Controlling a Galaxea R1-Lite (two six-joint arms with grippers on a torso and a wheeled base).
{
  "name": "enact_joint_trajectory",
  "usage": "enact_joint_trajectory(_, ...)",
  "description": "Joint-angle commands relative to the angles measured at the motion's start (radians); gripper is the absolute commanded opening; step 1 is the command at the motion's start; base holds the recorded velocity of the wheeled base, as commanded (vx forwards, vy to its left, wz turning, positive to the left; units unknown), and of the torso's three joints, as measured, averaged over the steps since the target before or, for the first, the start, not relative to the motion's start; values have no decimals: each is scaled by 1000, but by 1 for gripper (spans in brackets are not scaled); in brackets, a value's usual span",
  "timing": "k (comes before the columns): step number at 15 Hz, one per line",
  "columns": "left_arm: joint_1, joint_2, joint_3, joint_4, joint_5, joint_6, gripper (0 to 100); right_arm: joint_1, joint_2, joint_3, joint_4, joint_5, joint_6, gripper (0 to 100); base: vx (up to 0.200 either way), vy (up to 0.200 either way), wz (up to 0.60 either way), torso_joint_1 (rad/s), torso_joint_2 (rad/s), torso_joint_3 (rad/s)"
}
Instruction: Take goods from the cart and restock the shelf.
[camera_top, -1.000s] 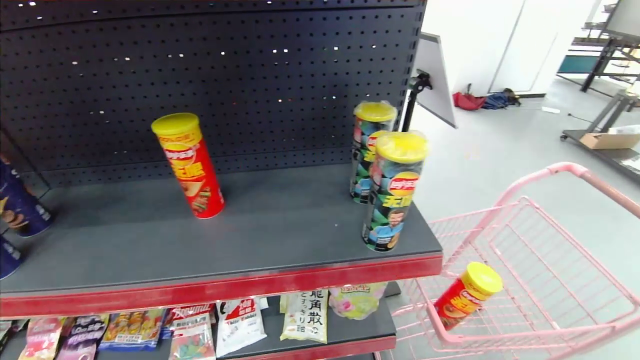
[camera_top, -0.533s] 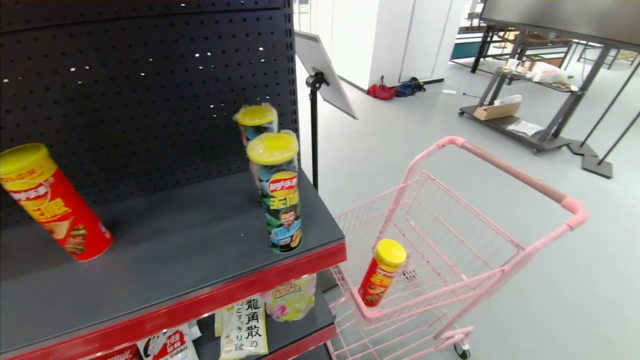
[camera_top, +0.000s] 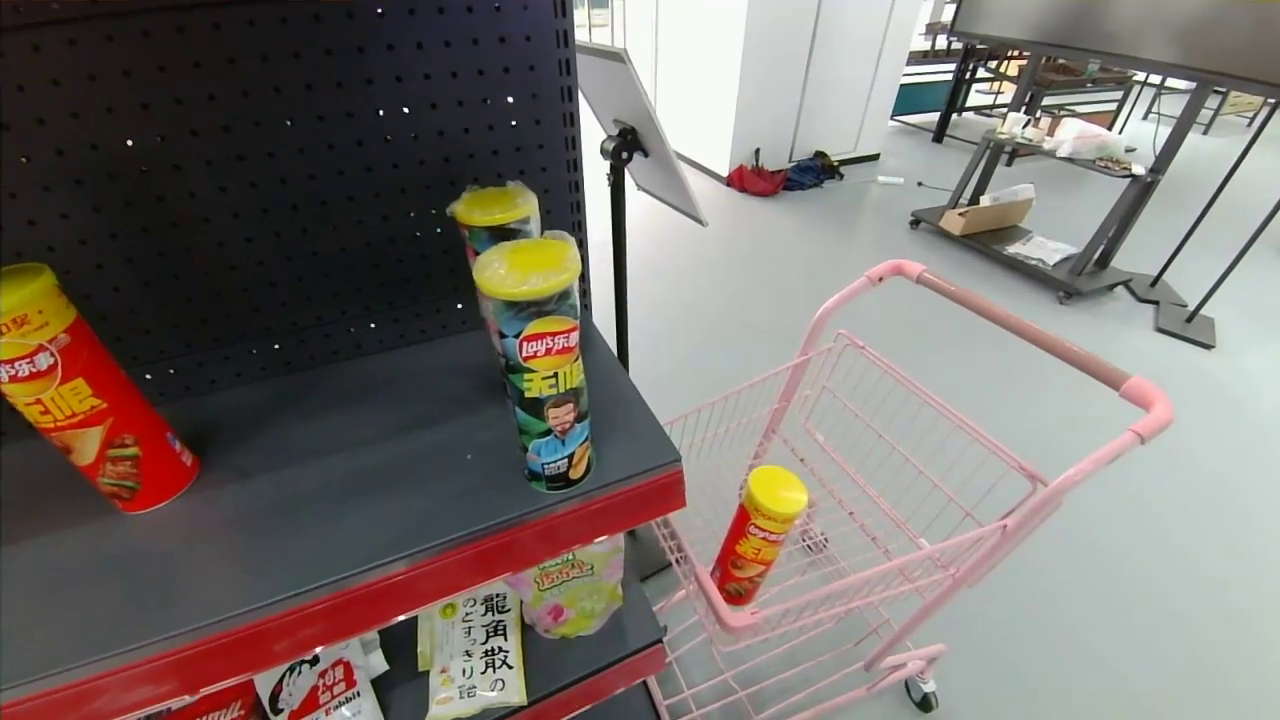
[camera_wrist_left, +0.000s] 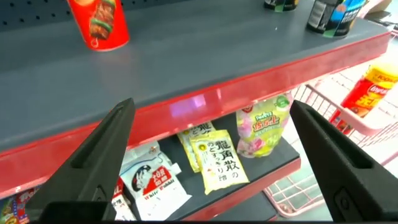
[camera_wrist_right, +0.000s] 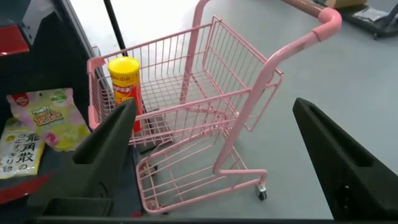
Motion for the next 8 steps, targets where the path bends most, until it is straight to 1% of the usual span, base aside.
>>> enact_joint_trajectory(1,0,0,-1,0,0,0,100,1,0,0,0,0,1,100,0,0,0,-139,349,212)
enact_joint_trajectory(8,0,0,1,0,0,0,100,1,0,0,0,0,1,100,0,0,0,-142,380,230)
